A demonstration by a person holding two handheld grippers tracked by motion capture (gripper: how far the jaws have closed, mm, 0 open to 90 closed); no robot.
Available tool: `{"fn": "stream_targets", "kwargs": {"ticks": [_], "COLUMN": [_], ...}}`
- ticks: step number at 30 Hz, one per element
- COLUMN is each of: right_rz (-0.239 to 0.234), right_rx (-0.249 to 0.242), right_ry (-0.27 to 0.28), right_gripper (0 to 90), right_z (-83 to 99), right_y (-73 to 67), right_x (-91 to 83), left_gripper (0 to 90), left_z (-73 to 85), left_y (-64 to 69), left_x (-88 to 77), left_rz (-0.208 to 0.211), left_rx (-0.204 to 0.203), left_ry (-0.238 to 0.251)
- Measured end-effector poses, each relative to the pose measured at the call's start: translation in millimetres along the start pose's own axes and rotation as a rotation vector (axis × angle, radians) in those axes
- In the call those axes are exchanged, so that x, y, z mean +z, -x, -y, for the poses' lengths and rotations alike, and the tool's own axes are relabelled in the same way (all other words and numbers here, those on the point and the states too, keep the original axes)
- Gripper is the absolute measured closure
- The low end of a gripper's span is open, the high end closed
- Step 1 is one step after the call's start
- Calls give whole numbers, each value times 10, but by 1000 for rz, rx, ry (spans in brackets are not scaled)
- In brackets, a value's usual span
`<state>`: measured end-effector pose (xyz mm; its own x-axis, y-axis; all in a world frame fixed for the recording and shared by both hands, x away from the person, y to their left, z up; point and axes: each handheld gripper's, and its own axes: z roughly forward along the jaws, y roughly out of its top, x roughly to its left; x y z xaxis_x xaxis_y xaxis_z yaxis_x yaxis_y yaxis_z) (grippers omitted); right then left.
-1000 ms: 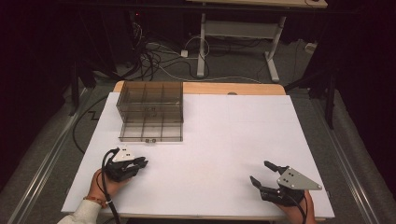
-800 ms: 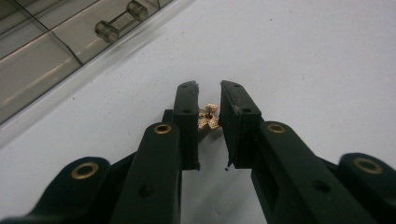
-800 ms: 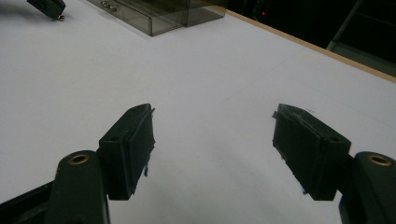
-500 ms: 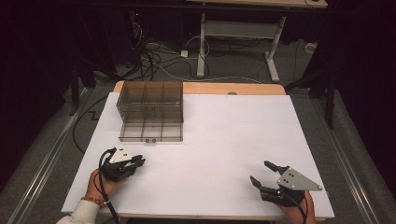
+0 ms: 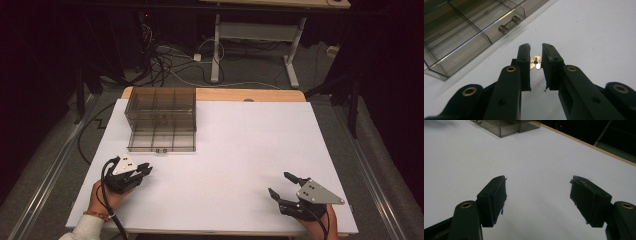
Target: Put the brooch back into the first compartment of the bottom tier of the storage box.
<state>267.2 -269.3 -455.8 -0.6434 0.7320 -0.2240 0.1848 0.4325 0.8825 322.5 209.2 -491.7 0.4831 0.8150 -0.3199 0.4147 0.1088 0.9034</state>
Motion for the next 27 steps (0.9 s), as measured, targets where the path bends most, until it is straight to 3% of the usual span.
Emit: {"fn": "stream_targets", "kwargs": {"ticks": [2,3,6,10,13,16,18,21,27], "right_rz": [-1,3,2,1,0,0,-4,-3,-4], "right_rx": [1,2,1,1,-4,-2,3,-1,-11], "right_ry": [0,0,0,-11,-10,-16,-19,-21,-24], "right_gripper": [294,294,294,294,294,294,294,294,294], "right_z": [1,2,4,7,9,18,26,24,20], "right_y": [1,5,8,2,2,7,15,9,-10], "right_x": [0,-2,0,13,10,10,17,16,18], "left_gripper": [773,852,851,855,850,829,777,764,739], "left_z": [-34,-76,-104,-92,-63,-1,83,126,133], "left_y": [-6,-16,-31,-57,-56,-80,-108,-108,-88], "left_x": [-18,-37,-44,-19,-46,-105,-104,-89,-65], "left_rz": [-2,-5,-6,2,-6,9,10,10,7], "left_rx": [4,1,-7,-20,-1,-31,-53,-57,-71], "left_ry": [14,37,50,28,12,-9,-52,-69,-62]}}
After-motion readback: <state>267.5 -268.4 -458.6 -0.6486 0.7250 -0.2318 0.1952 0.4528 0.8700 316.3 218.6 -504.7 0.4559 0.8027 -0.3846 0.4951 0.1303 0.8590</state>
